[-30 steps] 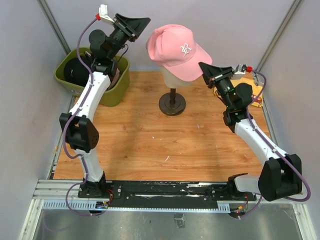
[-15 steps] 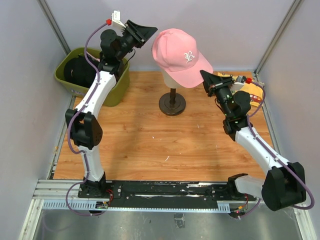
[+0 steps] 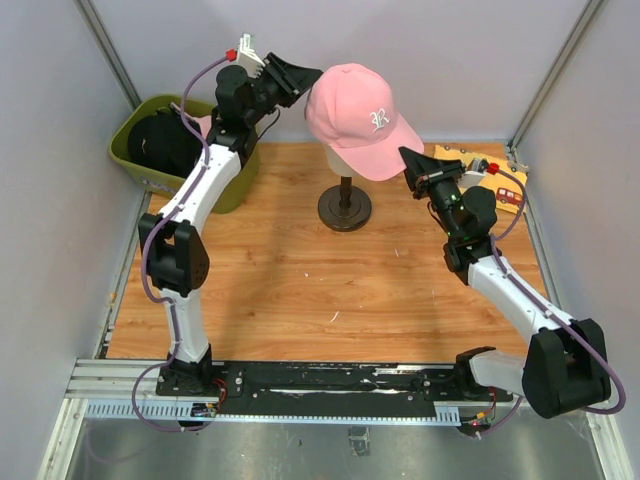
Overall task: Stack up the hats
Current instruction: Place the hat on the hat stand.
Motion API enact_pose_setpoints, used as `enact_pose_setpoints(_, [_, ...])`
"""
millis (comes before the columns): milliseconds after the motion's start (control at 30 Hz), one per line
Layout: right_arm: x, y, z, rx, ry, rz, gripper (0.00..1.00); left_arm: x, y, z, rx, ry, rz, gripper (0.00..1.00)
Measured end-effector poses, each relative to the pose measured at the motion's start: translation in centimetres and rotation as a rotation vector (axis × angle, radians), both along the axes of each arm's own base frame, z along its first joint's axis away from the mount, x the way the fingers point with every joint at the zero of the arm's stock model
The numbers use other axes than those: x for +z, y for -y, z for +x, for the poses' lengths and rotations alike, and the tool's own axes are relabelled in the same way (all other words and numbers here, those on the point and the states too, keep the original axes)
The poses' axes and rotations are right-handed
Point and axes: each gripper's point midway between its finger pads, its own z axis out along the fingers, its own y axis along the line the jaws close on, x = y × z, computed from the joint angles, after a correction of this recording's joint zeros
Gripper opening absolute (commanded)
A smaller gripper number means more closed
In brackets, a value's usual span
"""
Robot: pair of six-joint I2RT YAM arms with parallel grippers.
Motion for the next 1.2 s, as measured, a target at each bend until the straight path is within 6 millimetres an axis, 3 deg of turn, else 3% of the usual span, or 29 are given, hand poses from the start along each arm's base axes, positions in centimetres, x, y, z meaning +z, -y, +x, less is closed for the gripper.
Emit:
enact_pose_setpoints(167, [-0.2,0.0,-0.1,0.001,0.005,0.004,0.05,-1.4,-0.5,0.3,0.031,-0.017,0.007,0.33])
enact_pose_setpoints(400, [-1.2,-0.2,0.4,0.004,-0.013,-0.016,0.34,-2.5,-1.3,0.4,0.069,-0.037,0.013,0.34])
enact_pose_setpoints(533, [-2.0,-0.1,0.7,-0.005,-0.038,-0.058,0.44,-2.6,-2.0,-0.2,0.097,-0.048,0.007,0.37])
enact_pose_setpoints(833, [-3.4,0.5,0.4,-0.031,-0.081,-0.174,0.56,-3.3,-4.1,-0.6,0.169,-0.105,-0.007,0.42])
enact_pose_setpoints(1200, [-2.1,2.0,-0.6,-0.075,-0.057,-0.317,0.62,-0.6,-7.3,-0.6,0.28,-0.078,-0.027,0.42])
